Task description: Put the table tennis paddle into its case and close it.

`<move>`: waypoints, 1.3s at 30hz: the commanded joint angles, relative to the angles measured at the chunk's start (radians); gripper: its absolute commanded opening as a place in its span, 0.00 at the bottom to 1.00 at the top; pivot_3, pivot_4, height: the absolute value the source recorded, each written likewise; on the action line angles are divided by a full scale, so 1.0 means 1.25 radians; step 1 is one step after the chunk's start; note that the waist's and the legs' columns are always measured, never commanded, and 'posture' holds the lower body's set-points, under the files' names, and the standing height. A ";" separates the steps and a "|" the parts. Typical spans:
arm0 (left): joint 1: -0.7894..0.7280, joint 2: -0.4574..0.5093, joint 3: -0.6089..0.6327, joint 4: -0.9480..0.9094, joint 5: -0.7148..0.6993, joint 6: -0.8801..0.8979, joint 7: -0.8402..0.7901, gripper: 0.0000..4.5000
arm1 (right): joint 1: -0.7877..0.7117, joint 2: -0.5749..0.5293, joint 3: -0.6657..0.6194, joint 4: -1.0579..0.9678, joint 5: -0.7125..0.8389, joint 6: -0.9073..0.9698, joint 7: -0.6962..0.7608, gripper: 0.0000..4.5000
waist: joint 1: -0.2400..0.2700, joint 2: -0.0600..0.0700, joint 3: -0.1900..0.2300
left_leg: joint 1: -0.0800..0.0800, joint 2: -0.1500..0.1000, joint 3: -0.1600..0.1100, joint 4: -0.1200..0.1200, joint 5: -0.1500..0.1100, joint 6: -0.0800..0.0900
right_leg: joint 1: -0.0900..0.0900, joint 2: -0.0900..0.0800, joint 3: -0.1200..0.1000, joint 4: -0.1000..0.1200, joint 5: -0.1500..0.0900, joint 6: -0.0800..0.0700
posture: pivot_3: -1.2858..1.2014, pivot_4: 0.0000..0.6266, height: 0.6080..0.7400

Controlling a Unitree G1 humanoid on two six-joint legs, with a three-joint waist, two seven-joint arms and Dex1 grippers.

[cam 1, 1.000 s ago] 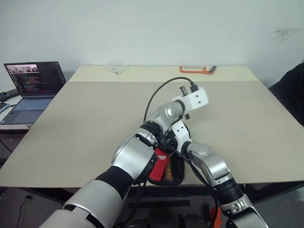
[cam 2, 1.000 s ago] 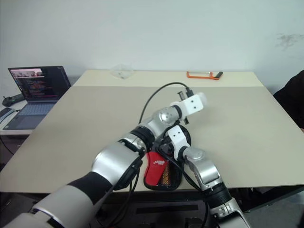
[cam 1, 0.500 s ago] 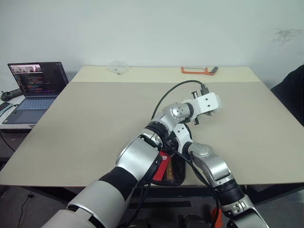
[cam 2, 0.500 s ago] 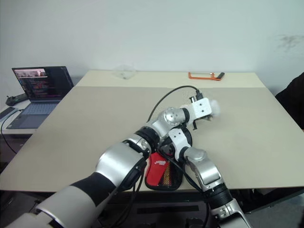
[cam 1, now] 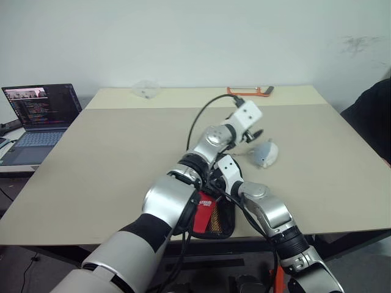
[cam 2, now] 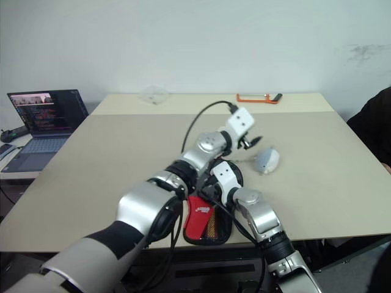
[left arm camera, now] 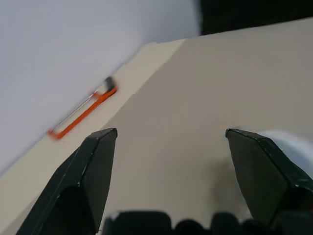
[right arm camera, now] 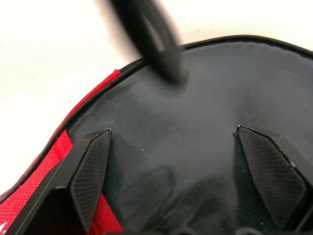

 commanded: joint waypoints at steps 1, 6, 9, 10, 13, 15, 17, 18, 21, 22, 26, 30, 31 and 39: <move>-0.004 0.041 0.046 -0.044 -0.053 0.001 -0.018 0.86 | 0.030 -0.003 -0.002 0.073 0.003 0.047 -0.004 1.00 | 0.001 0.000 0.000 | 0.000 0.000 0.000 0.000 0.000 0.000 | 0.000 0.000 0.000 0.000 0.000 0.000 | 0.52 0.24 1.00; 0.016 0.118 0.103 -0.062 -0.117 0.018 -0.059 0.86 | 0.033 -0.008 -0.024 0.019 0.021 0.074 -0.005 1.00 | 0.001 0.000 0.000 | 0.000 0.000 -0.001 0.000 0.000 0.000 | 0.000 0.000 -0.001 0.000 0.000 0.000 | 0.52 0.24 1.00; 0.036 0.166 0.188 -0.082 -0.220 0.077 -0.155 0.86 | 0.037 -0.019 -0.050 -0.078 0.051 0.125 -0.001 1.00 | 0.000 0.000 0.000 | -0.001 0.000 -0.001 0.000 0.000 0.000 | -0.001 0.000 -0.001 -0.001 0.000 0.000 | 0.52 0.24 1.00; 0.046 0.180 0.205 -0.092 -0.245 0.092 -0.193 0.86 | 0.038 -0.023 -0.058 -0.113 0.062 0.147 -0.001 1.00 | 0.000 0.001 0.000 | -0.002 0.000 -0.001 0.000 0.000 0.000 | -0.001 0.000 -0.001 -0.001 0.000 0.000 | 0.52 0.24 1.00; 0.096 0.223 0.211 -0.139 -0.276 0.107 -0.301 0.86 | 0.041 -0.040 -0.087 -0.218 0.098 0.215 0.001 1.00 | 0.001 0.001 0.001 | -0.006 0.000 -0.002 0.000 0.000 0.000 | -0.005 0.000 -0.001 -0.001 0.001 -0.001 | 0.52 0.24 1.00; 0.136 0.241 0.194 -0.181 -0.281 0.107 -0.370 0.86 | 0.041 -0.050 -0.104 -0.273 0.123 0.256 0.002 1.00 | 0.002 0.001 0.001 | -0.008 0.000 -0.002 -0.001 0.000 0.000 | -0.008 0.000 -0.001 -0.001 0.002 -0.004 | 0.52 0.24 1.00; 0.195 0.250 0.178 -0.257 -0.303 0.136 -0.451 0.86 | 0.037 -0.066 -0.127 -0.345 0.162 0.307 0.014 1.00 | 0.003 0.001 0.001 | -0.015 -0.001 -0.002 0.000 0.000 0.000 | -0.016 0.000 0.000 0.000 0.003 -0.005 | 0.52 0.24 1.00; 0.226 0.251 0.168 -0.304 -0.312 0.154 -0.486 0.86 | 0.035 -0.075 -0.140 -0.378 0.182 0.332 0.020 1.00 | 0.003 0.001 0.001 | -0.019 -0.001 -0.002 0.001 0.000 -0.001 | -0.019 0.000 0.000 0.000 0.003 -0.005 | 0.52 0.24 1.00; 0.314 0.253 0.116 -0.431 -0.298 0.164 -0.520 0.86 | 0.031 -0.118 -0.187 -0.459 0.237 0.397 0.037 1.00 | 0.004 0.001 0.001 | -0.026 -0.001 -0.002 0.001 0.002 -0.003 | -0.026 -0.001 0.001 0.001 0.003 -0.005 | 0.52 0.24 1.00; 0.339 0.255 0.094 -0.454 -0.277 0.147 -0.509 0.86 | 0.031 -0.136 -0.206 -0.483 0.257 0.415 0.045 1.00 | 0.005 0.001 0.001 | -0.027 -0.001 -0.002 0.001 0.002 -0.003 | -0.027 -0.001 0.001 0.001 0.003 -0.005 | 0.52 0.24 1.00; 0.428 0.258 0.012 -0.514 -0.230 0.105 -0.519 0.86 | 0.021 -0.206 -0.276 -0.528 0.304 0.460 0.052 1.00 | 0.011 0.001 0.001 | -0.028 -0.001 -0.002 0.001 0.000 -0.001 | -0.027 -0.001 0.001 0.000 0.003 -0.005 | 0.52 0.24 1.00; 0.478 0.233 -0.043 -0.542 -0.217 0.091 -0.524 0.86 | -0.012 -0.257 -0.351 -0.514 0.332 0.476 0.041 1.00 | 0.014 0.001 0.001 | -0.027 -0.001 -0.001 0.001 0.000 0.000 | -0.027 -0.001 0.001 0.001 0.003 -0.006 | 0.52 0.24 1.00; 0.481 0.223 -0.050 -0.535 -0.217 0.090 -0.521 0.86 | -0.023 -0.261 -0.364 -0.492 0.325 0.461 0.029 1.00 | 0.015 0.001 0.001 | -0.027 -0.001 -0.001 0.001 0.000 0.000 | -0.027 -0.001 0.001 0.001 0.003 -0.006 | 0.52 0.24 1.00; 0.487 0.188 -0.074 -0.496 -0.217 0.083 -0.503 0.86 | -0.065 -0.254 -0.336 -0.268 0.210 0.293 -0.084 1.00 | 0.018 0.001 0.001 | -0.025 -0.001 0.001 0.001 0.000 0.000 | -0.026 -0.001 0.003 0.002 0.003 -0.006 | 0.52 0.24 1.00</move>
